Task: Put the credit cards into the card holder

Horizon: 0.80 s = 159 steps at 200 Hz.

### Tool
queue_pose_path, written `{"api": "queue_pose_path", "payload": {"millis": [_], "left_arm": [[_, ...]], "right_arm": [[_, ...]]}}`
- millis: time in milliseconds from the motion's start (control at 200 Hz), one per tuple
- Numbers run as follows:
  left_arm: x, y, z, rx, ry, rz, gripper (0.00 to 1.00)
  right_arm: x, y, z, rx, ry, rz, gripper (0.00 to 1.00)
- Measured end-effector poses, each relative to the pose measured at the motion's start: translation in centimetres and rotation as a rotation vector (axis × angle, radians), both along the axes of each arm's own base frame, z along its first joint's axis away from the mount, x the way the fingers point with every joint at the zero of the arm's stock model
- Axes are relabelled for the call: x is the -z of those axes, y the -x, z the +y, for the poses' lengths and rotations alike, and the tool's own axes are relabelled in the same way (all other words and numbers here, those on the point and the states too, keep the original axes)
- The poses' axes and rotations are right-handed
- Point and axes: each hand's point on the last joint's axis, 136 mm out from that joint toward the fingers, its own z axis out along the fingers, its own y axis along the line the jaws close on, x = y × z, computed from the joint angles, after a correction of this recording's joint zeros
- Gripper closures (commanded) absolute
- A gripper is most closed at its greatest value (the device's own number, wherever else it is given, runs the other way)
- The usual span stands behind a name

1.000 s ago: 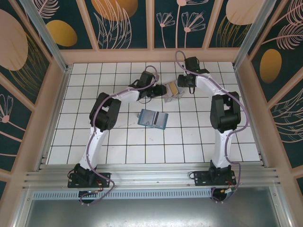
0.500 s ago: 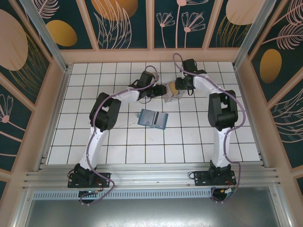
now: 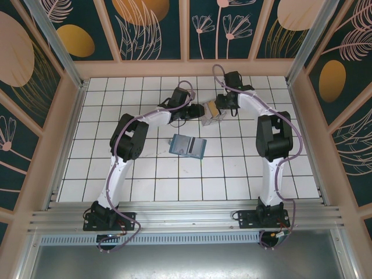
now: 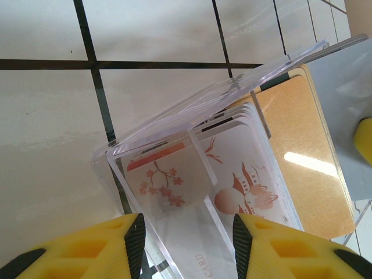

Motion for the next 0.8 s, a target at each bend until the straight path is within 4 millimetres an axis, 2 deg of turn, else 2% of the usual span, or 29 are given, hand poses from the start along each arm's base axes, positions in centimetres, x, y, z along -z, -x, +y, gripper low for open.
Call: {"api": "queue_pose_path", "payload": {"millis": [210, 370, 475, 556, 796], "left_arm": [[0.0, 0.0, 0.0, 0.0, 0.0, 0.0, 0.54], [0.0, 0.0, 0.0, 0.0, 0.003, 0.003, 0.54], [0.0, 0.0, 0.0, 0.001, 0.003, 0.003, 0.54], [0.0, 0.1, -0.1, 0.003, 0.005, 0.004, 0.54], [0.0, 0.1, -0.1, 0.003, 0.005, 0.004, 0.54]], "right_arm": [[-0.8, -0.1, -0.3, 0.009, 0.005, -0.018, 0.63], [-0.9, -0.1, 0.1, -0.008, -0.011, -0.019, 0.78], [-1.0, 0.0, 0.6, -0.025, -0.028, -0.019, 0.93], [-1.3, 0.1, 1.2, -0.045, -0.035, -0.024, 1.0], [-1.4, 0.2, 1.4, -0.058, -0.038, -0.025, 1.0]]}}
